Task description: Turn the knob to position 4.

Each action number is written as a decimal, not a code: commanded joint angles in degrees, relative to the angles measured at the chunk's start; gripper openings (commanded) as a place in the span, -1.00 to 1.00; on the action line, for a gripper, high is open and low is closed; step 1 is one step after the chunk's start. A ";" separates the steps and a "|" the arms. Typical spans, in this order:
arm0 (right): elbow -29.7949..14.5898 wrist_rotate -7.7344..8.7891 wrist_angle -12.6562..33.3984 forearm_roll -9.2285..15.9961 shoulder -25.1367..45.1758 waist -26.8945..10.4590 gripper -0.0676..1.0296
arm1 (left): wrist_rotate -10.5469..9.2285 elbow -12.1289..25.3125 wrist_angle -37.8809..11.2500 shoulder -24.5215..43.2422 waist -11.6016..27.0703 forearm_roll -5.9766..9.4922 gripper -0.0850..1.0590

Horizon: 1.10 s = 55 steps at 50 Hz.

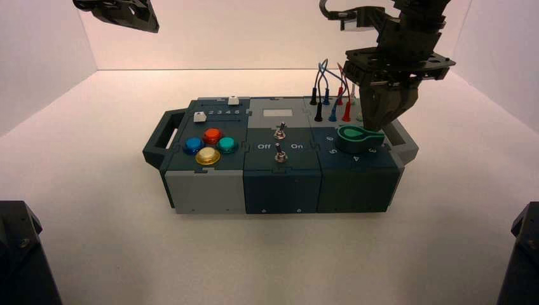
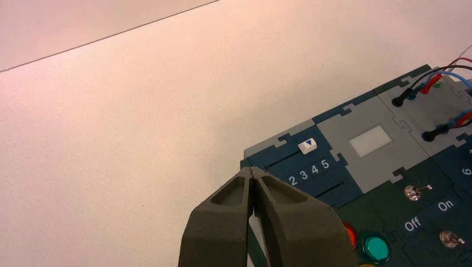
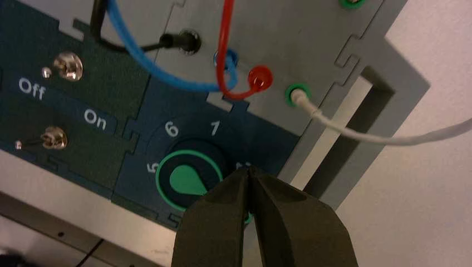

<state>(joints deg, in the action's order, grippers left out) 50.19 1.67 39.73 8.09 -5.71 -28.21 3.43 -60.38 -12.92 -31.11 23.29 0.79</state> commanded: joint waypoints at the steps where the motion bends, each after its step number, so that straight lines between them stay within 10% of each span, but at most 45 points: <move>1: -0.26 0.09 0.88 0.53 -1.49 -0.53 -0.92 | 0.44 2.02 0.26 -0.62 0.18 -0.09 -0.90; 55: 2.29 0.09 4.31 2.29 -4.48 -0.53 -0.92 | 0.79 2.20 0.26 -0.62 0.18 -0.09 -0.90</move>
<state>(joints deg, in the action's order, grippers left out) 53.00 1.67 44.12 10.11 -10.37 -28.48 3.87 -60.12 -13.01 -31.11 23.29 0.79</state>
